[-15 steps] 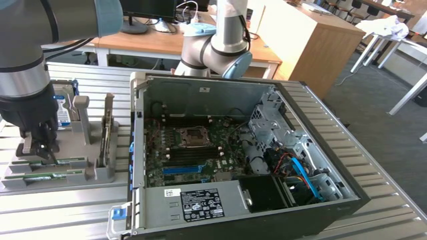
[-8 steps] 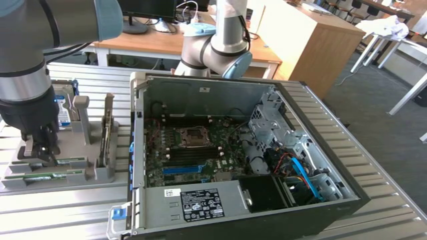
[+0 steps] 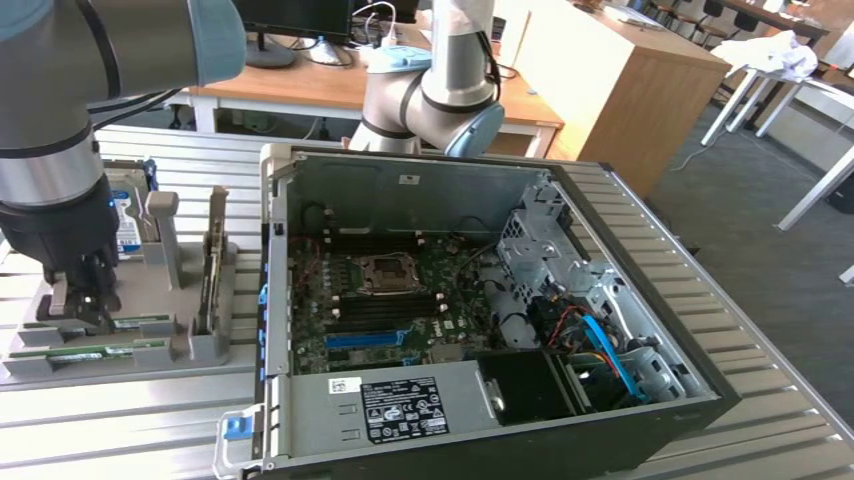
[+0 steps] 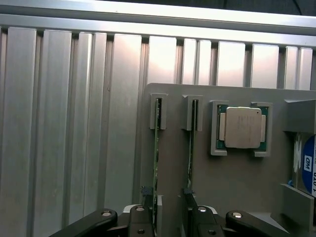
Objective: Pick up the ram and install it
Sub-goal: 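Pick up the ram and move it above insertion slot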
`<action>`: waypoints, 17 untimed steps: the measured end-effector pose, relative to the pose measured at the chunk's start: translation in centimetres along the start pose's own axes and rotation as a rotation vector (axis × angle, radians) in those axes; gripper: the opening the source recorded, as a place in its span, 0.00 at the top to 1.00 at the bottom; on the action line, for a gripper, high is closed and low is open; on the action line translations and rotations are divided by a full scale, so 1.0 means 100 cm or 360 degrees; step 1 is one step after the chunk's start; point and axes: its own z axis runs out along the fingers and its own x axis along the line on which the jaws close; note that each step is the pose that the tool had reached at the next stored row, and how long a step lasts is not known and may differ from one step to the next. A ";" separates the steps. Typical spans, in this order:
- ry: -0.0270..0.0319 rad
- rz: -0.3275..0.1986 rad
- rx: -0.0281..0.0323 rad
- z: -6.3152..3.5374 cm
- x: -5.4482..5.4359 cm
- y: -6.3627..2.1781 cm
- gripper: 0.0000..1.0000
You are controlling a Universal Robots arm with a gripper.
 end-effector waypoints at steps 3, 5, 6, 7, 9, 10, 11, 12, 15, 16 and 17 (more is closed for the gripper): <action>-0.00001 0.0000 0.00002 0.0001 0.002 0.0000 0.64; 0.00000 0.0000 -0.00001 -0.0001 0.003 0.0001 0.64; -0.00001 0.0000 0.00000 -0.0001 0.004 0.0002 0.64; 0.00000 0.0000 0.00001 0.0000 0.005 0.0002 0.64; -0.00001 0.0000 0.00001 -0.0001 0.005 0.0002 0.64; -0.00001 0.0000 0.00001 -0.0001 0.005 0.0002 0.64; 0.00000 0.0000 0.00001 -0.0001 0.005 0.0002 0.64; -0.00001 0.0000 0.00001 -0.0001 0.005 0.0002 0.64; -0.00001 0.0000 0.00002 0.0012 0.005 0.0003 0.64; -0.00002 0.0000 0.00001 0.0019 0.005 0.0002 0.64; -0.00001 0.0000 0.00000 0.0027 0.005 0.0002 0.64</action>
